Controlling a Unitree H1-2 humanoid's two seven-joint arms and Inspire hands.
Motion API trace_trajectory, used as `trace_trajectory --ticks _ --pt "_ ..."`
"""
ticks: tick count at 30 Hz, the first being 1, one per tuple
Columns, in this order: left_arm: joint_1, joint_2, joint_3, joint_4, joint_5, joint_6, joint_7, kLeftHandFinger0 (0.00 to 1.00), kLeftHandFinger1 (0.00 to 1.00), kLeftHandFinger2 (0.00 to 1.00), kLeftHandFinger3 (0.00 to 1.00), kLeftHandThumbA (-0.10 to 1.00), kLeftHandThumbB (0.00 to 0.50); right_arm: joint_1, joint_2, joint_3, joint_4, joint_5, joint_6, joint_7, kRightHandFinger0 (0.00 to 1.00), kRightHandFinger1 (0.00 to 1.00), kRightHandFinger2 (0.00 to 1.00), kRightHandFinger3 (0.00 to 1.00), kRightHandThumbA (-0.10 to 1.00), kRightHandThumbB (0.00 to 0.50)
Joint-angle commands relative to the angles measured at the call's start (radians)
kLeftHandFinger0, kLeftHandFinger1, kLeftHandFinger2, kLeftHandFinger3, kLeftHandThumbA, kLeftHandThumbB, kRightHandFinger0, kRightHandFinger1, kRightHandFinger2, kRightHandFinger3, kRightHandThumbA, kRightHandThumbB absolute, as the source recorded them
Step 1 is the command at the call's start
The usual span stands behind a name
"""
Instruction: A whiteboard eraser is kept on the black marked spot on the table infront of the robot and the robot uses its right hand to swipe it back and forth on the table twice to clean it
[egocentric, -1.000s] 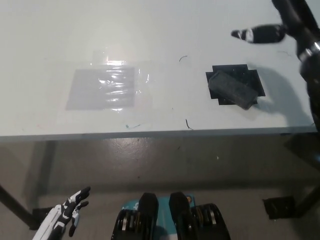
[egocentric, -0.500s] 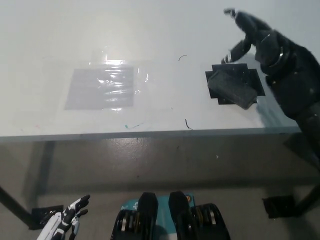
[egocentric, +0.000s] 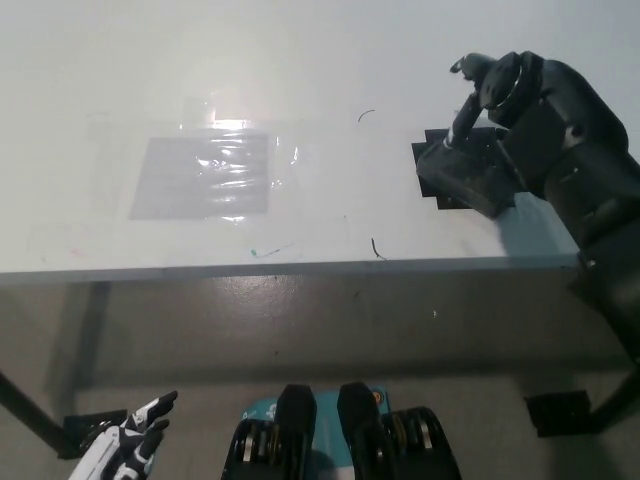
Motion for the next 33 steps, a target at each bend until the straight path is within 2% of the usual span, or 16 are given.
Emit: trace_trajectory --ticks 1,5,8,10,11,13,14,16,17,22,26,27,32,33 --pt "0.004 0.029 -0.012 -0.024 0.042 -0.029 -0.014 1.00 1.00 1.00 1.00 0.83 0.385 -0.061 0.000 -0.013 0.005 0.030 -0.024 0.049 1.00 1.00 1.00 1.00 1.00 0.310" --pt "0.006 0.034 -0.016 -0.037 0.045 -0.014 -0.017 1.00 1.00 1.00 1.00 0.79 0.361 -0.055 0.003 -0.044 0.005 0.068 -0.059 0.078 1.00 1.00 1.00 1.00 1.00 0.246" --pt "0.004 0.036 -0.017 -0.033 0.048 -0.021 -0.015 1.00 1.00 1.00 1.00 0.78 0.356 -0.059 0.007 -0.044 0.007 0.064 -0.061 0.084 1.00 1.00 1.00 1.00 1.00 0.261" --pt "0.001 0.035 -0.016 -0.033 0.052 -0.021 -0.011 1.00 1.00 1.00 1.00 0.78 0.358 -0.061 0.010 -0.018 0.011 0.038 -0.072 0.082 1.00 1.00 1.00 1.00 1.00 0.221" --pt "0.001 0.034 -0.016 -0.031 0.054 -0.023 -0.010 1.00 1.00 1.00 1.00 0.78 0.357 -0.059 0.011 -0.009 0.013 0.029 -0.057 0.069 1.00 1.00 1.00 1.00 1.00 0.256" --pt "0.001 0.034 -0.017 -0.030 0.052 -0.025 -0.010 1.00 1.00 1.00 1.00 0.78 0.352 -0.051 0.013 0.012 0.019 0.010 -0.024 0.064 1.00 1.00 1.00 1.00 1.00 0.263" --pt "0.001 0.034 -0.017 -0.030 0.051 -0.028 -0.012 1.00 1.00 1.00 1.00 0.78 0.342 -0.040 0.014 0.044 0.027 -0.014 -0.014 0.072 1.00 1.00 1.00 1.00 1.00 0.285" --pt "0.005 0.034 -0.018 -0.032 0.051 -0.028 -0.012 1.00 1.00 1.00 1.00 0.78 0.350 -0.021 0.021 0.098 0.032 -0.054 0.030 0.029 1.00 1.00 1.00 1.00 1.00 0.362" --pt "0.005 0.034 -0.018 -0.034 0.051 -0.025 -0.013 1.00 1.00 1.00 1.00 0.78 0.352 -0.017 0.023 0.113 0.031 -0.060 0.040 0.020 1.00 1.00 1.00 1.00 1.00 0.382" --pt "0.011 0.037 -0.017 -0.037 0.051 -0.032 -0.015 1.00 1.00 1.00 1.00 0.79 0.354 0.039 0.018 0.196 0.036 -0.092 0.041 0.029 1.00 1.00 1.00 1.00 1.00 0.352" --pt "0.017 0.038 -0.013 -0.043 0.049 -0.029 -0.013 1.00 1.00 1.00 1.00 0.80 0.357 0.065 0.014 0.263 0.042 -0.129 0.040 0.032 1.00 1.00 1.00 1.00 1.00 0.366" --pt "0.017 0.040 -0.013 -0.044 0.047 -0.030 -0.015 1.00 1.00 1.00 1.00 0.80 0.356 0.072 0.010 0.270 0.044 -0.128 0.034 0.039 1.00 1.00 1.00 1.00 1.00 0.352" --pt "0.001 0.046 -0.018 -0.032 0.050 -0.034 -0.022 1.00 1.00 1.00 1.00 0.79 0.342 0.085 -0.007 0.194 0.045 -0.039 0.024 0.111 1.00 1.00 1.00 1.00 1.00 0.284" --pt "-0.001 0.045 -0.019 -0.031 0.048 -0.031 -0.023 1.00 1.00 1.00 1.00 0.78 0.339 0.089 -0.007 0.184 0.044 -0.037 0.013 0.108 1.00 1.00 1.00 1.00 1.00 0.315"
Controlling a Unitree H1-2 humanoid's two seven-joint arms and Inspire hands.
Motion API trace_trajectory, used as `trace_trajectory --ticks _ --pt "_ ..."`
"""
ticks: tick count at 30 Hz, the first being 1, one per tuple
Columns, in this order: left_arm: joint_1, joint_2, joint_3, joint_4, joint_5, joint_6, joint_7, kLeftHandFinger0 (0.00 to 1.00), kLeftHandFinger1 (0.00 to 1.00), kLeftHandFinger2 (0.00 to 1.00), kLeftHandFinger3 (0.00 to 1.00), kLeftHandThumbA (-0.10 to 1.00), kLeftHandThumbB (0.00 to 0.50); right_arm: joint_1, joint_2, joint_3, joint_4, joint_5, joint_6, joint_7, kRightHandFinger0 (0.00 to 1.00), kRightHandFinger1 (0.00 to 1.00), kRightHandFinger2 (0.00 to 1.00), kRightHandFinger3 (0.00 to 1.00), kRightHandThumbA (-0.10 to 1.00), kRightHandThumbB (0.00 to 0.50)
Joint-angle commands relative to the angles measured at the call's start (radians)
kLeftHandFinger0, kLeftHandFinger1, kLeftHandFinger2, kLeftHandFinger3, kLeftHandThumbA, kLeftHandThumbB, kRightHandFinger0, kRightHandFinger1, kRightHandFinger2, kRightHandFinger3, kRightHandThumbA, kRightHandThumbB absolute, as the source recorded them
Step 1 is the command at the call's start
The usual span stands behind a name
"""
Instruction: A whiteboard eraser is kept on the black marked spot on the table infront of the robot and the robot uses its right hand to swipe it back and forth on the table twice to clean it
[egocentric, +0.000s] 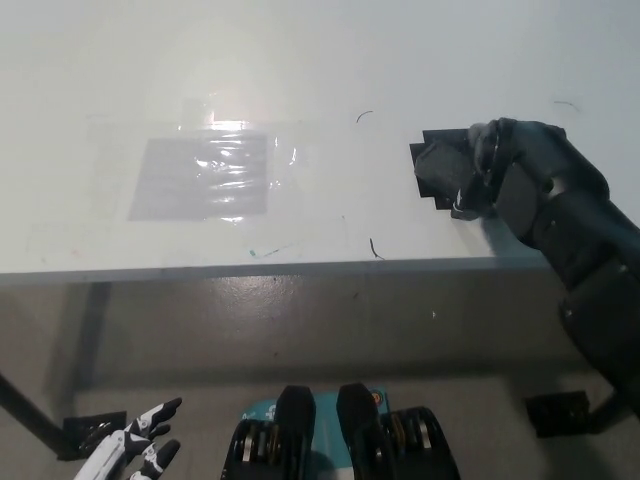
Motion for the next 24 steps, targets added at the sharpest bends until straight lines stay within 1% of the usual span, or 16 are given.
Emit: trace_trajectory --ticks 1,2,3,4,5,6,7,8,10,11,14,16,18,21,22,24 --pt "-0.002 0.021 -0.006 -0.025 0.001 -0.028 -0.017 1.00 1.00 1.00 1.00 0.78 0.339 0.007 -0.018 -0.042 0.006 0.038 -0.045 0.053 1.00 1.00 1.00 1.00 1.00 0.258" --pt "-0.003 0.021 -0.007 -0.026 0.004 -0.028 -0.016 1.00 1.00 1.00 1.00 0.78 0.340 0.010 -0.014 -0.053 0.005 0.042 -0.045 0.044 1.00 1.00 1.00 1.00 1.00 0.268" --pt "-0.005 0.017 -0.008 -0.021 0.007 -0.031 -0.014 1.00 1.00 1.00 1.00 0.78 0.348 0.026 -0.004 -0.046 0.001 0.019 -0.016 -0.077 1.00 1.00 1.00 1.00 1.00 0.381" --pt "-0.004 0.014 -0.008 -0.020 0.006 -0.035 -0.012 1.00 1.00 1.00 1.00 0.78 0.348 0.044 0.002 -0.058 -0.007 0.018 -0.014 -0.203 1.00 1.00 1.00 1.00 0.95 0.413" --pt "-0.005 0.013 -0.008 -0.022 0.010 -0.030 -0.010 1.00 1.00 1.00 1.00 0.78 0.365 0.050 0.002 -0.072 -0.011 0.025 -0.026 -0.247 0.90 1.00 1.00 1.00 0.78 0.287" --pt "-0.007 0.013 -0.008 -0.025 0.015 -0.024 -0.007 1.00 1.00 1.00 1.00 0.79 0.369 0.055 0.002 -0.087 -0.016 0.034 -0.040 -0.300 0.83 0.96 1.00 1.00 0.67 0.292" --pt "-0.009 0.013 -0.007 -0.027 0.016 -0.021 -0.006 1.00 1.00 1.00 1.00 0.78 0.377 0.064 0.006 -0.106 -0.023 0.043 -0.057 -0.388 0.62 0.72 0.81 1.00 0.41 0.215" --pt "-0.008 0.014 -0.006 -0.029 0.018 -0.020 -0.005 1.00 1.00 1.00 1.00 0.77 0.384 0.067 0.011 -0.121 -0.027 0.049 -0.062 -0.443 0.52 0.59 0.68 1.00 0.23 0.182" --pt "-0.011 0.017 -0.007 -0.032 0.036 -0.017 -0.001 1.00 1.00 1.00 1.00 0.74 0.393 0.063 0.008 -0.169 -0.031 0.086 -0.099 -0.489 0.02 0.06 0.24 0.97 -0.03 0.151" --pt "-0.012 0.018 -0.008 -0.034 0.040 -0.017 -0.002 1.00 1.00 1.00 1.00 0.73 0.397 0.060 0.007 -0.176 -0.032 0.087 -0.106 -0.498 0.00 0.00 0.18 0.83 -0.04 0.155" --pt "-0.020 0.020 -0.011 -0.032 0.052 -0.022 -0.001 1.00 1.00 1.00 1.00 0.70 0.396 0.052 -0.001 -0.191 -0.034 0.083 -0.129 -0.519 0.13 0.21 0.34 0.77 0.00 0.182" --pt "-0.024 0.023 -0.012 -0.031 0.060 -0.024 -0.002 1.00 1.00 1.00 1.00 0.70 0.396 0.047 -0.007 -0.196 -0.035 0.079 -0.138 -0.524 0.10 0.16 0.31 0.70 0.02 0.197" --pt "-0.025 0.025 -0.012 -0.030 0.066 -0.031 -0.002 1.00 1.00 1.00 1.00 0.69 0.395 0.041 -0.009 -0.201 -0.034 0.074 -0.136 -0.521 0.08 0.14 0.28 0.70 -0.02 0.209" --pt "-0.026 0.024 -0.010 -0.027 0.058 -0.044 -0.004 1.00 1.00 1.00 1.00 0.67 0.386 0.035 -0.012 -0.206 -0.031 0.071 -0.141 -0.521 0.07 0.12 0.27 0.84 -0.04 0.218" --pt "-0.026 0.025 -0.011 -0.028 0.062 -0.045 -0.004 1.00 1.00 1.00 1.00 0.67 0.386 0.034 -0.012 -0.209 -0.031 0.072 -0.144 -0.524 0.01 0.06 0.21 0.90 -0.07 0.214" --pt "-0.026 0.025 -0.011 -0.029 0.063 -0.039 -0.005 1.00 1.00 1.00 1.00 0.67 0.391 0.031 -0.012 -0.210 -0.030 0.069 -0.147 -0.523 0.00 0.05 0.20 0.86 -0.07 0.215"
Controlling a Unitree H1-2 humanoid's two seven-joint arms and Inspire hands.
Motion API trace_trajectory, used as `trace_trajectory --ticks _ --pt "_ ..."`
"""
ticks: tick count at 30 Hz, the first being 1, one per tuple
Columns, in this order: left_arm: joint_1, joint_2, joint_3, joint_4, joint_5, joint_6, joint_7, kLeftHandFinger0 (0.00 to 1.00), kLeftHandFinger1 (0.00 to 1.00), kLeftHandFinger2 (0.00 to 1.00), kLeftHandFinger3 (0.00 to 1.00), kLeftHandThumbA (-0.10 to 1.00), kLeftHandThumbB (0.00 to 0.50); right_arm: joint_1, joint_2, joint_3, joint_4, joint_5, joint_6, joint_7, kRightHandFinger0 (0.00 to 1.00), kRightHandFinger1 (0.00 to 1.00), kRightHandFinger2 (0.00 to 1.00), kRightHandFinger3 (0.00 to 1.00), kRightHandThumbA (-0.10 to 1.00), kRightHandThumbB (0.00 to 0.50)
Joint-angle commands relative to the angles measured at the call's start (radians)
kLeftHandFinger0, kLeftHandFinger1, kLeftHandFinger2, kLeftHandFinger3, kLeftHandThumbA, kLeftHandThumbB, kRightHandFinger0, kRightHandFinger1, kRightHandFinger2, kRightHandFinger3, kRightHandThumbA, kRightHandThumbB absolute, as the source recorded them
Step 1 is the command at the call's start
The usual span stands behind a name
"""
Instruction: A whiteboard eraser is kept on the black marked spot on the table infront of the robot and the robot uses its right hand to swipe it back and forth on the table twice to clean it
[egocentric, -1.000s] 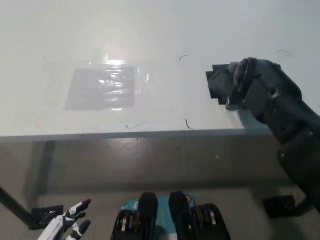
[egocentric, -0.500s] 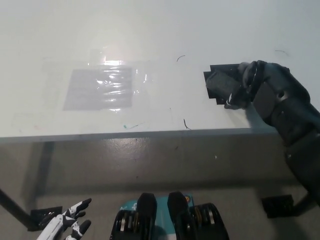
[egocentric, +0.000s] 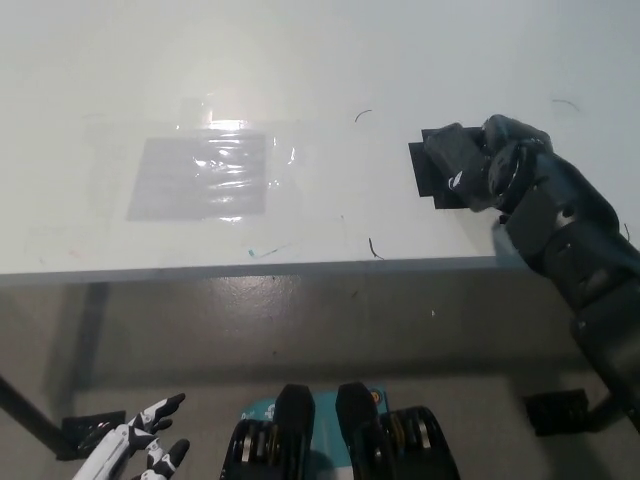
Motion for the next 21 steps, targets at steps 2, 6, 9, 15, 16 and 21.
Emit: trace_trajectory --ticks 2,6,9,15,16,21 --pt "-0.012 0.022 -0.005 -0.023 0.027 -0.041 -0.003 1.00 1.00 1.00 1.00 0.67 0.393 -0.049 -0.010 -0.027 -0.014 0.024 -0.072 -0.124 0.00 0.04 0.19 0.82 -0.08 0.219" --pt "-0.015 0.023 -0.005 -0.022 0.026 -0.036 -0.004 1.00 1.00 1.00 1.00 0.68 0.398 -0.051 -0.005 -0.016 -0.008 0.017 -0.077 -0.116 0.08 0.13 0.29 0.85 -0.05 0.208" --pt "-0.012 0.028 -0.003 -0.025 0.029 -0.034 -0.006 1.00 1.00 1.00 1.00 0.68 0.399 -0.049 0.023 0.002 -0.005 0.005 -0.070 -0.103 0.04 0.12 0.32 0.95 -0.02 0.193" --pt "0.020 0.018 -0.011 -0.019 0.028 -0.052 -0.006 1.00 1.00 1.00 1.00 0.69 0.397 -0.023 0.087 0.019 -0.008 0.004 -0.095 -0.107 0.02 0.10 0.25 0.80 -0.07 0.192" --pt "0.031 0.017 -0.013 -0.018 0.027 -0.057 -0.006 1.00 1.00 1.00 1.00 0.69 0.396 -0.012 0.104 0.020 -0.009 0.006 -0.101 -0.107 0.00 0.03 0.22 0.84 -0.09 0.189" --pt "0.072 0.015 -0.011 -0.022 0.023 -0.053 -0.001 1.00 1.00 1.00 1.00 0.69 0.397 0.016 0.194 0.033 -0.004 0.005 -0.080 -0.101 0.01 0.05 0.22 0.99 -0.10 0.229"
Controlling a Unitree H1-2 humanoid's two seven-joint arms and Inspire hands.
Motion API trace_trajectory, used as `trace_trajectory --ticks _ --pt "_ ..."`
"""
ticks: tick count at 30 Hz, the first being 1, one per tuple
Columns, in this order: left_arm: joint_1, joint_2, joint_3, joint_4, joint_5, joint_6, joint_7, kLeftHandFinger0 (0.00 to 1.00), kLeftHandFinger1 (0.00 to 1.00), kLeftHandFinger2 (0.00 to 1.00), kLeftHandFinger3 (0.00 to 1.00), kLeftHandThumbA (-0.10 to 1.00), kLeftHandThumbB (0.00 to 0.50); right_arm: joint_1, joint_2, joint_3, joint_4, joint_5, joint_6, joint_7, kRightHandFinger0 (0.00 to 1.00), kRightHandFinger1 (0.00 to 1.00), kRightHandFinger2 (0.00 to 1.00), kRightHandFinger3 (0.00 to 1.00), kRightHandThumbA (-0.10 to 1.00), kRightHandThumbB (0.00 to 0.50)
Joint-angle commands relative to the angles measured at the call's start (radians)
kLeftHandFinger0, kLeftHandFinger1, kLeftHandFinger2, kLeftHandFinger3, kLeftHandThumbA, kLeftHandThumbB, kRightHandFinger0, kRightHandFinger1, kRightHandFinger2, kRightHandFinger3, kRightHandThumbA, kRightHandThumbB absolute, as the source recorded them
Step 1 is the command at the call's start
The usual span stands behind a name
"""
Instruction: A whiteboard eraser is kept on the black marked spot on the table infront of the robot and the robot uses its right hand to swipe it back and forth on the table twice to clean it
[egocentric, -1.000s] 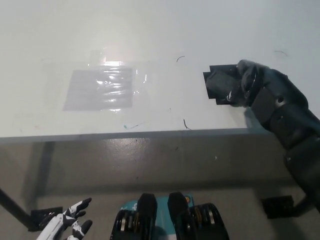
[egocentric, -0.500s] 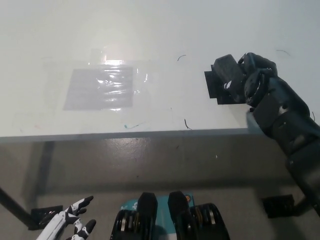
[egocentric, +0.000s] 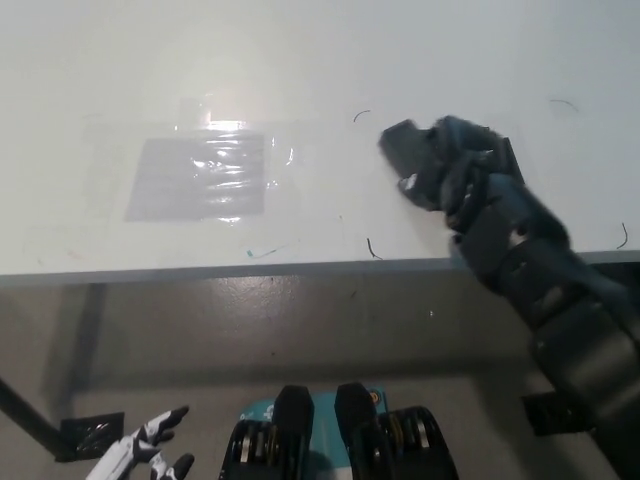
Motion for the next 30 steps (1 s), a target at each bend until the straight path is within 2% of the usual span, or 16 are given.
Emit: trace_trajectory --ticks 1,3,5,7,8,9,10,12,14,16,17,21,24,25,28,30 --pt "0.033 0.015 0.001 -0.023 0.001 -0.042 0.000 1.00 1.00 1.00 1.00 0.70 0.396 0.011 0.089 0.015 -0.004 -0.008 -0.021 -0.008 0.00 0.04 0.21 0.94 -0.10 0.221" --pt "0.046 0.018 -0.001 -0.027 0.008 -0.045 0.001 1.00 1.00 1.00 1.00 0.71 0.397 0.035 0.121 0.025 -0.002 -0.012 -0.017 -0.002 0.00 0.00 0.17 1.00 -0.08 0.193" --pt "0.065 0.019 -0.002 -0.028 0.004 -0.053 -0.001 1.00 1.00 1.00 1.00 0.71 0.396 0.067 0.149 0.041 0.002 -0.022 -0.013 -0.003 0.00 0.04 0.21 0.94 -0.07 0.201" --pt "0.076 0.016 -0.004 -0.024 0.002 -0.062 0.000 1.00 1.00 1.00 1.00 0.71 0.399 0.101 0.175 0.055 0.005 -0.028 -0.019 -0.007 0.19 0.24 0.39 0.90 -0.09 0.216" --pt "0.090 0.016 -0.006 -0.024 0.001 -0.066 -0.001 1.00 1.00 1.00 1.00 0.70 0.400 0.117 0.183 0.059 0.006 -0.029 -0.019 -0.009 0.19 0.23 0.39 0.94 -0.08 0.221" --pt "0.116 0.018 -0.008 -0.028 -0.001 -0.072 -0.004 1.00 1.00 1.00 1.00 0.70 0.393 0.147 0.202 0.074 0.009 -0.040 -0.010 -0.002 0.09 0.15 0.35 1.00 -0.08 0.188" --pt "0.128 0.018 -0.010 -0.026 0.000 -0.077 -0.004 1.00 1.00 1.00 1.00 0.70 0.394 0.161 0.211 0.081 0.010 -0.043 -0.004 0.005 0.12 0.18 0.38 1.00 -0.05 0.187" --pt "0.134 0.017 -0.010 -0.024 0.005 -0.082 -0.001 1.00 1.00 1.00 1.00 0.70 0.395 0.178 0.220 0.087 0.012 -0.043 -0.001 0.011 0.01 0.09 0.30 1.00 -0.05 0.191" --pt "0.133 0.018 -0.011 -0.020 0.010 -0.086 0.001 1.00 1.00 1.00 1.00 0.70 0.393 0.193 0.219 0.096 0.013 -0.050 -0.003 0.008 0.07 0.16 0.36 1.00 -0.07 0.172" --pt "0.130 0.019 -0.011 -0.023 0.015 -0.077 0.001 1.00 1.00 1.00 1.00 0.72 0.411 0.203 0.209 0.108 0.014 -0.062 -0.006 0.008 0.15 0.23 0.46 1.00 -0.04 0.169" --pt "0.128 0.019 -0.011 -0.021 0.014 -0.076 0.000 1.00 1.00 1.00 1.00 0.73 0.412 0.206 0.197 0.112 0.014 -0.064 -0.008 0.012 0.08 0.17 0.42 1.00 0.00 0.167" --pt "0.132 0.018 -0.008 -0.018 0.005 -0.076 0.000 1.00 1.00 1.00 1.00 0.71 0.408 0.223 0.137 0.105 0.013 -0.059 -0.012 0.021 0.00 0.09 0.32 1.00 -0.10 0.164" --pt "0.135 0.021 -0.008 -0.014 0.006 -0.085 -0.001 1.00 1.00 1.00 1.00 0.70 0.400 0.237 0.100 0.104 0.012 -0.060 -0.017 0.009 0.06 0.16 0.39 1.00 -0.10 0.161" --pt "0.134 0.022 -0.009 -0.009 0.005 -0.093 -0.002 1.00 1.00 1.00 1.00 0.70 0.392 0.241 0.076 0.099 0.011 -0.057 -0.020 0.004 0.18 0.28 0.51 1.00 -0.10 0.143" --pt "0.135 0.021 -0.010 -0.003 0.008 -0.093 -0.001 1.00 1.00 1.00 1.00 0.71 0.402 0.242 0.009 0.095 0.008 -0.055 -0.012 0.007 0.07 0.21 0.47 1.00 -0.08 0.140" --pt "0.133 0.021 -0.009 0.005 0.010 -0.099 0.000 1.00 1.00 1.00 1.00 0.71 0.402 0.243 -0.023 0.094 0.005 -0.056 -0.023 -0.006 0.19 0.35 0.56 1.00 -0.05 0.136"
